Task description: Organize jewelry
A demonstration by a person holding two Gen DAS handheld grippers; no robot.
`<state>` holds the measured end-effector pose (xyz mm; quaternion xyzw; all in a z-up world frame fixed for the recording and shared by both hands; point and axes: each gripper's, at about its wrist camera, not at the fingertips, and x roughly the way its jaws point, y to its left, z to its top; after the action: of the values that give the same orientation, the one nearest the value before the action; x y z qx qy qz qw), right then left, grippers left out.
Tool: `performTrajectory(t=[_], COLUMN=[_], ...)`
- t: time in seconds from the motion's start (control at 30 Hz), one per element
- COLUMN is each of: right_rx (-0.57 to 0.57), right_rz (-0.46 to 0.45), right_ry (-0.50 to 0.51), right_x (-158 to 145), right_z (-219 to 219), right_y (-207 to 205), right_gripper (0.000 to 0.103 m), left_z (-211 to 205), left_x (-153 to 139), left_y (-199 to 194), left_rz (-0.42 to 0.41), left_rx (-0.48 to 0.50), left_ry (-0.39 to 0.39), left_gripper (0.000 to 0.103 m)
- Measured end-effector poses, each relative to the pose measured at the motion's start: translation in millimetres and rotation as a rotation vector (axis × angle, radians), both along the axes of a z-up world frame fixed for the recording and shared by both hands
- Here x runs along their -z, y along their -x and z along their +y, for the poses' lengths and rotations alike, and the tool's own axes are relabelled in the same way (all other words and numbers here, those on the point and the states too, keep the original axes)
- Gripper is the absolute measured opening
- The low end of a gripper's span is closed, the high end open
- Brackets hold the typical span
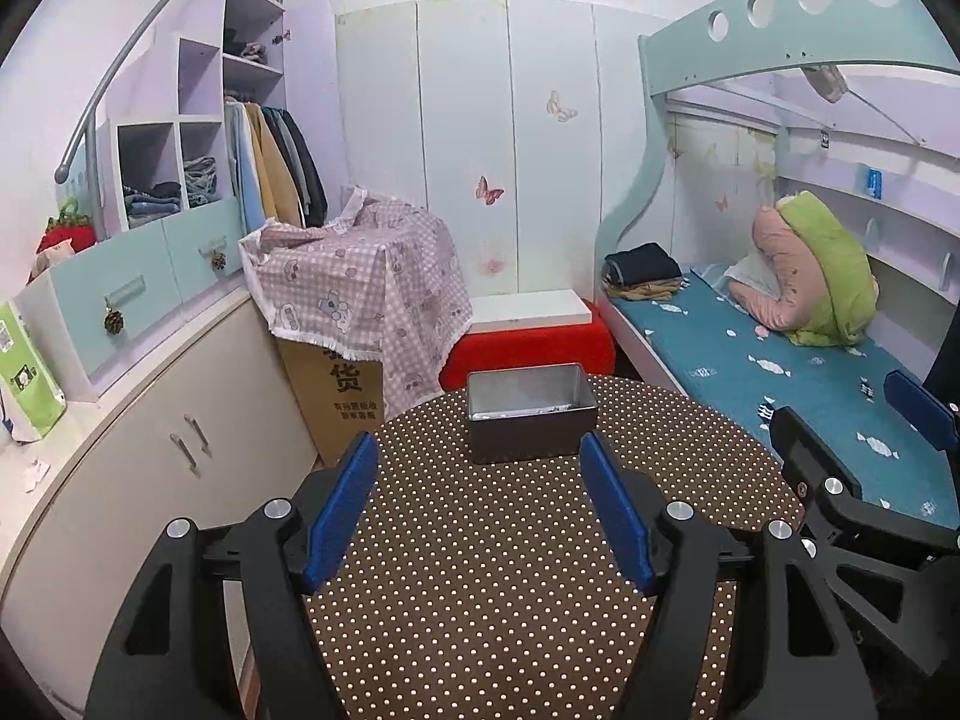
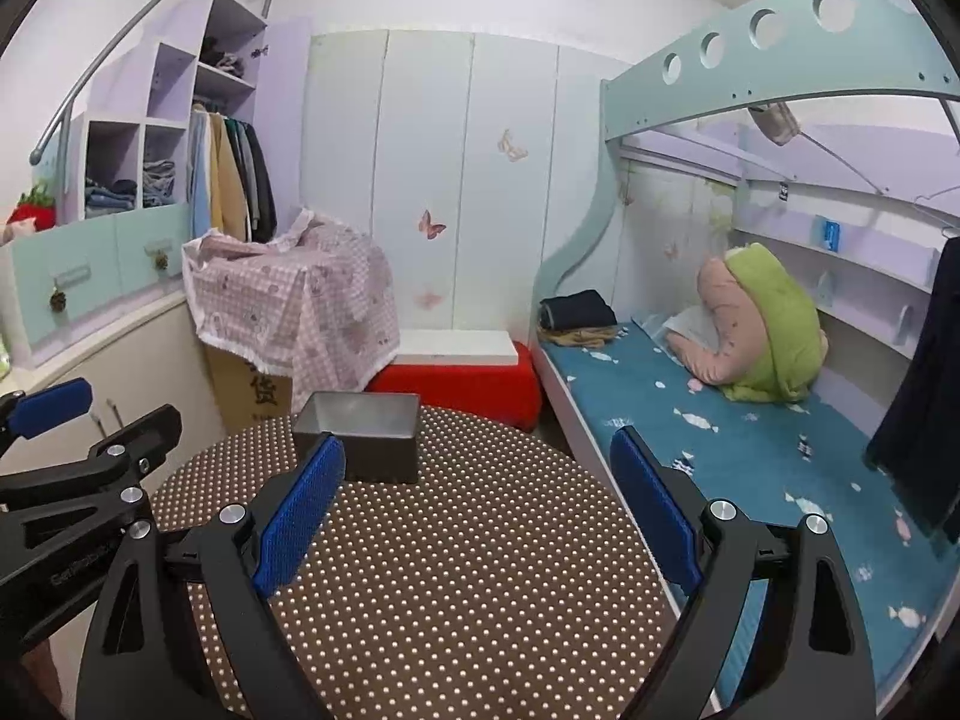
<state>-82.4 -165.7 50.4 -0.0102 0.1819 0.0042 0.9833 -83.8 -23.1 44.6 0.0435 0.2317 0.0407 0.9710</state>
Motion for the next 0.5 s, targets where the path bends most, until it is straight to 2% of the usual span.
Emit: performTrajectory(t=[0.5], right_rx=[0.004], right_rz=[0.004], right_ry=[0.015], right_x=[-1.1], right_z=[0.4], right_y=[0.9], right_gripper=[0.087], left_z=[0.0], left_x=[1.8], left_y=[-2.6], left_rz=[0.025], left_rx=[0.006], left_ry=[0.011], left_gripper=[0.068])
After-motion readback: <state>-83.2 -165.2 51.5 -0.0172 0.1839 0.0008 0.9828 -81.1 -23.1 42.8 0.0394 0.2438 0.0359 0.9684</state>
